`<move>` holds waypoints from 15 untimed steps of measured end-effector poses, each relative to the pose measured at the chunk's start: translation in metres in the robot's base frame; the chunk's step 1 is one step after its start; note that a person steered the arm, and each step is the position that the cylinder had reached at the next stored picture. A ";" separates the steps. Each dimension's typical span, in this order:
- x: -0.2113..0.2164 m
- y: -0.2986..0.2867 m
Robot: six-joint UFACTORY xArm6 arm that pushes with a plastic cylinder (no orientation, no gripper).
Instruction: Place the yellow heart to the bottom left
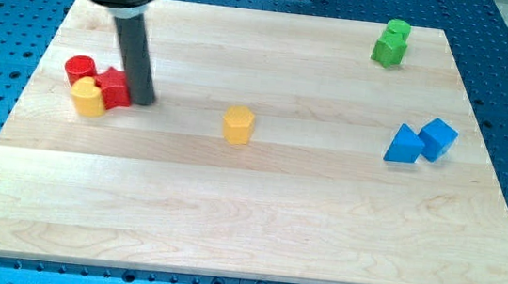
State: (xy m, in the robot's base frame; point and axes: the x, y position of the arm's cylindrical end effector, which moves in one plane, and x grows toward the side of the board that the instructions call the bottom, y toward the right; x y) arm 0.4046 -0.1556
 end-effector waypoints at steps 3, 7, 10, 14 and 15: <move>0.009 -0.013; 0.137 -0.149; 0.014 -0.064; 0.111 -0.009; 0.150 -0.055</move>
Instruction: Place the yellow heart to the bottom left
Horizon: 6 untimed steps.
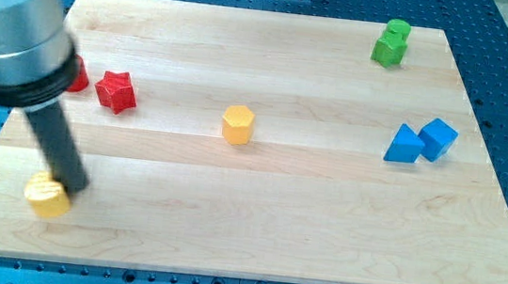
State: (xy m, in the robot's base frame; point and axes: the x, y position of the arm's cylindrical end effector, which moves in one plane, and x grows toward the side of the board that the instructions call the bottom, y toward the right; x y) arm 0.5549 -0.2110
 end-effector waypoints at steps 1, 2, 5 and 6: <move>0.004 0.006; 0.009 0.093; 0.046 0.021; 0.044 0.000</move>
